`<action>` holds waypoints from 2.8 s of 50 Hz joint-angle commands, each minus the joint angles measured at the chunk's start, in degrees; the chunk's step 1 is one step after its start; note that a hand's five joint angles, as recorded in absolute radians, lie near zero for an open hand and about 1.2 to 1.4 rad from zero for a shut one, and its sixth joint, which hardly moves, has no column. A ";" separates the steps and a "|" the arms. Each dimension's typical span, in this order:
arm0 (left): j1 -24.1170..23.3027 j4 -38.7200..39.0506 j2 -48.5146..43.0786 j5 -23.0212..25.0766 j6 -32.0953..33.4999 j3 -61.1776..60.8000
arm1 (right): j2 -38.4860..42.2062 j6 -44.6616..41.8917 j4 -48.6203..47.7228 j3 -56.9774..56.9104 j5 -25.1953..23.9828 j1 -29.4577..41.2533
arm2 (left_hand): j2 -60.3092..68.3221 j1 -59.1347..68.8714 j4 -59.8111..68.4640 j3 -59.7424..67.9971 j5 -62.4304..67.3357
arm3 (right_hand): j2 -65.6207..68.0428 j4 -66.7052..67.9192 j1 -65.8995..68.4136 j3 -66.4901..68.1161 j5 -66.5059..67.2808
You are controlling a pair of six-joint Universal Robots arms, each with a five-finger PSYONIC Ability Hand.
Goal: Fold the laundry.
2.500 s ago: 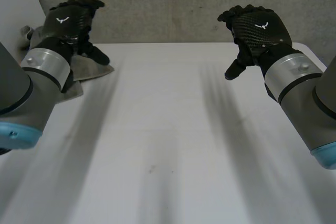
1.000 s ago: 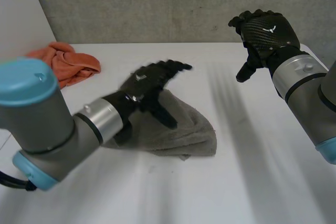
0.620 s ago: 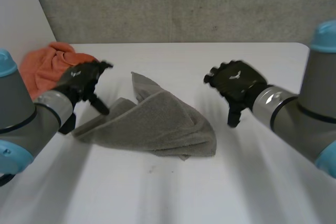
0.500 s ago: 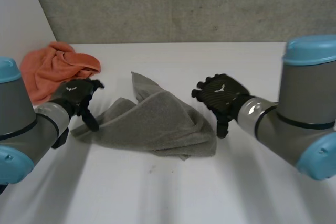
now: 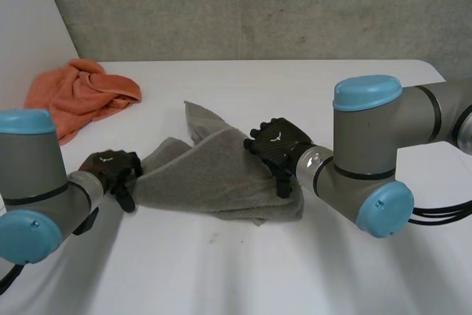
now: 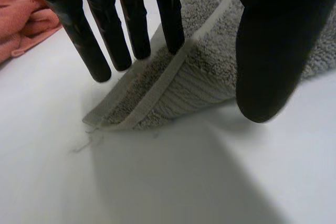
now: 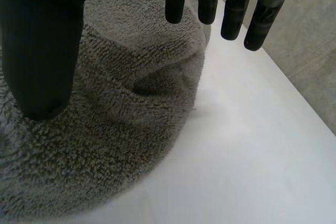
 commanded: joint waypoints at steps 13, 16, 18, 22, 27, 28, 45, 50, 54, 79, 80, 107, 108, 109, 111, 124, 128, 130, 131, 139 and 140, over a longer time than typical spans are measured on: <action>-1.12 0.08 1.99 -0.32 0.13 4.58 | 1.79 8.45 7.77 -3.31 4.69 -0.50 | 48.37 47.91 48.50 48.33 48.55 | -2.55 -3.51 -1.20 -2.24 -3.28; -1.12 0.25 3.75 -0.23 0.13 6.52 | 2.67 8.72 12.79 -4.81 4.16 -0.67 | 48.37 47.91 48.50 48.33 48.55 | -1.17 -2.14 0.17 -0.86 -1.90; -1.12 0.52 4.54 -0.23 0.13 7.39 | 3.03 8.98 16.93 -5.52 3.19 -0.85 | 48.37 47.91 48.50 48.33 48.55 | 20.69 19.72 22.03 21.00 19.96; -1.12 0.78 6.65 -0.14 0.13 9.24 | 3.55 9.16 20.19 -5.43 1.61 -1.64 | 48.37 47.91 48.50 48.33 48.55 | 27.81 26.85 29.16 28.12 27.08; -1.64 2.01 9.46 -0.05 0.05 10.56 | 3.55 9.51 20.28 -4.29 -1.37 -2.43 | 48.37 47.91 48.50 48.33 48.55 | 31.65 30.69 33.00 31.96 30.92; -1.91 2.36 9.82 -0.05 0.05 10.56 | 3.38 9.77 20.02 -4.03 -1.64 -2.43 | 48.37 47.91 48.50 48.33 48.55 | 39.84 38.88 41.19 40.15 39.11; -5.25 17.56 11.14 -1.02 0.05 26.72 | -8.29 15.40 -11.16 -12.55 8.02 -2.78 | 48.37 47.91 48.50 48.33 48.55 | 67.45 66.49 68.80 67.76 66.72; -5.42 24.93 11.49 -4.00 0.40 31.04 | -14.63 14.34 -19.88 -7.99 9.17 -2.87 | 48.37 47.91 48.50 48.33 48.55 | 67.45 66.49 68.80 67.76 66.72; -6.48 27.76 11.93 -4.10 0.66 30.87 | -18.85 10.75 -18.75 -1.40 8.64 -2.17 | 48.37 47.91 48.50 48.33 48.55 | 67.45 66.49 68.80 67.76 66.72; -13.68 25.92 16.32 2.06 9.27 15.75 | -23.62 5.64 6.66 8.03 2.23 -10.86 | 48.37 47.91 48.50 48.33 48.55 | -2.55 -3.51 -1.20 -2.24 -3.28; -13.95 25.66 17.19 2.06 9.54 15.40 | -22.47 5.81 6.74 7.06 2.05 -11.13 | 48.37 47.91 48.50 48.33 48.55 | -2.55 -3.51 -1.20 -2.24 -3.28; -17.20 16.78 43.65 10.41 10.15 0.02 | 15.06 16.71 7.71 -33.46 -16.93 -8.50 | 48.37 47.91 48.50 48.33 48.55 | -2.55 -3.51 -1.20 -2.24 -3.28; -17.46 16.52 43.92 10.41 10.15 -0.07 | 16.55 16.89 7.71 -34.95 -17.89 -7.97 | 48.37 47.91 48.50 48.33 48.55 | -2.55 -3.51 -1.20 -2.24 -3.28; -17.81 16.17 44.27 10.49 10.15 -0.33 | 17.35 16.98 7.71 -35.83 -18.16 -7.79 | 48.37 47.91 48.50 48.33 48.55 | -2.55 -3.51 -1.20 -2.24 -3.28; -18.08 15.46 45.15 10.49 10.24 -0.86 | 18.49 17.07 7.71 -36.80 -18.43 -7.53 | 48.37 47.91 48.50 48.33 48.55 | -2.55 -3.51 -1.20 -2.24 -3.28; -18.17 15.02 47.09 13.04 10.24 -3.32 | 27.28 17.24 10.34 -44.36 -27.39 -5.95 | 48.37 47.91 48.50 48.33 48.55 | 21.66 20.69 23.01 21.97 20.93; -17.55 15.28 46.12 13.13 10.24 -3.24 | 27.81 19.96 11.40 -46.21 -29.50 -6.03 | 48.37 47.91 48.50 48.33 48.55 | 67.45 66.49 68.80 67.76 66.72; -17.47 15.37 45.16 13.13 10.33 -2.97 | 27.55 22.42 11.31 -46.91 -29.42 -6.03 | 48.37 47.91 48.50 48.33 48.55 | 67.45 66.49 68.80 67.76 66.72; -17.47 15.46 44.72 13.13 10.42 -2.80 | 27.20 23.73 11.23 -47.26 -29.42 -6.03 | 48.37 47.91 48.50 48.33 48.55 | 67.45 66.49 68.80 67.76 66.72; -16.68 16.51 39.46 12.61 15.77 1.32 | 23.08 24.97 5.79 -52.98 -10.12 -7.00 | 48.37 47.91 48.50 48.33 48.55 | 67.45 66.49 68.80 67.76 66.72; -16.59 16.51 38.92 12.52 16.04 1.77 | 21.24 25.32 4.47 -52.98 -5.21 -7.44 | 48.37 47.91 48.50 48.33 48.55 | 67.45 66.49 68.80 67.76 66.72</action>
